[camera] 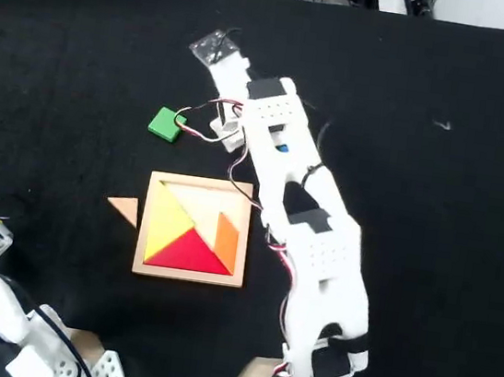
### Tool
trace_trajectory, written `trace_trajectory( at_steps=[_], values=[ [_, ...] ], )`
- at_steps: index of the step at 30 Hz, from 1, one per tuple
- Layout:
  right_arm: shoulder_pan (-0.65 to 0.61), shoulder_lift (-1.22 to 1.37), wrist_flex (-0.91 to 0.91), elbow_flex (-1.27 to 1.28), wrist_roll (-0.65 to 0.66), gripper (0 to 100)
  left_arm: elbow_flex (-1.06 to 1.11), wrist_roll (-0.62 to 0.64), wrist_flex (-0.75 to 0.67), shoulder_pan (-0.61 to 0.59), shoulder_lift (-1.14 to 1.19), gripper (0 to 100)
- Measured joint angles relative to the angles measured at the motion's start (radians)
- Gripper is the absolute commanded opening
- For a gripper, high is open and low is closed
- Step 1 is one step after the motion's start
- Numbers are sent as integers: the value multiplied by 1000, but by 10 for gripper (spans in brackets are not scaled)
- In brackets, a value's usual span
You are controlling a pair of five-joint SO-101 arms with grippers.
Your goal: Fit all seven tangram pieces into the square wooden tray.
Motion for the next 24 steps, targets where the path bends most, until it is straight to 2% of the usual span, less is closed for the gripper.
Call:
trace_trajectory(
  at_steps=[3,9,16,21,24],
  values=[
    [6,40,35,-46,68,344,0,0,0,0,0,184],
    [8,123,43,-121,173,297,0,0,0,0,0,184],
    [5,184,57,-210,276,292,0,0,0,0,0,184],
    [5,226,104,-279,302,198,0,0,0,0,0,184],
    [5,255,138,-330,302,185,0,0,0,0,0,184]
  ],
)
